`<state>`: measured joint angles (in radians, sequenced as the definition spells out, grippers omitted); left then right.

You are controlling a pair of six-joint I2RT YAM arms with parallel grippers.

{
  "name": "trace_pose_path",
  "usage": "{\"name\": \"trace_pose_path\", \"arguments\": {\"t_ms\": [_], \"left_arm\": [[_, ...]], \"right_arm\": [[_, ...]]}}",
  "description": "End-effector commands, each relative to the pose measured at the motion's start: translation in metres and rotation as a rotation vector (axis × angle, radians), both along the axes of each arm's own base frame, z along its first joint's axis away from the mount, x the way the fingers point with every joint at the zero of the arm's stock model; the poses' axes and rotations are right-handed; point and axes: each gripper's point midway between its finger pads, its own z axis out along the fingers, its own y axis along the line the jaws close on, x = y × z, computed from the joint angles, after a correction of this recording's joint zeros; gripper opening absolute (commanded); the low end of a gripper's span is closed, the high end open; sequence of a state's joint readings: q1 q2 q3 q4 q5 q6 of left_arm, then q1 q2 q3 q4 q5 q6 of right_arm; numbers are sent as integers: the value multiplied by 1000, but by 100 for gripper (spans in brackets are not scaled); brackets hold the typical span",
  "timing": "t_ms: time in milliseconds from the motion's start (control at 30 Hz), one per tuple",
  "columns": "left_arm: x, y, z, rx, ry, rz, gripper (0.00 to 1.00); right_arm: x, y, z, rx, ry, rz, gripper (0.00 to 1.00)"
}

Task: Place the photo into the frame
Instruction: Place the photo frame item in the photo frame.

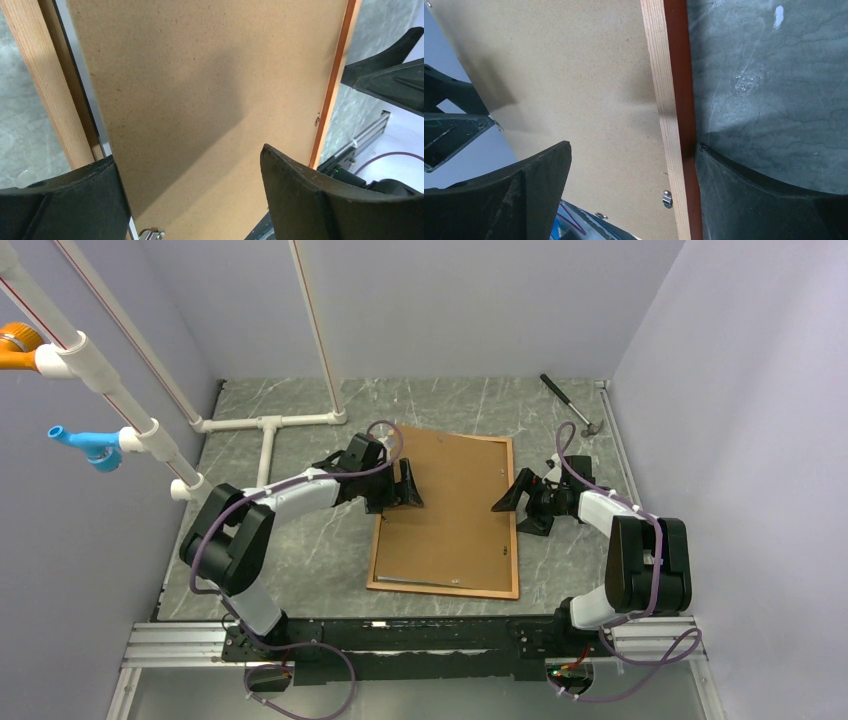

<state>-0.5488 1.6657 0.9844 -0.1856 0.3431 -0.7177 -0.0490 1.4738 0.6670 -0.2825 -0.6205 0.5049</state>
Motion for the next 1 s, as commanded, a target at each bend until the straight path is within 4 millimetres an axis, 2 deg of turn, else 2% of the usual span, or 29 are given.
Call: {"name": "trace_pose_path", "arguments": {"t_ms": [0,800,967], "left_arm": [[5,-5,11,76,-54,-36,88],[5,6,-1,392,-54,-44,94],[5,13,-3,498,-58,-42,94]], "right_arm": [[6,7,8,30,-38,30,94],[4,7,5,28,-33,31,94],[3,7,5,29,-32,31,94]]}}
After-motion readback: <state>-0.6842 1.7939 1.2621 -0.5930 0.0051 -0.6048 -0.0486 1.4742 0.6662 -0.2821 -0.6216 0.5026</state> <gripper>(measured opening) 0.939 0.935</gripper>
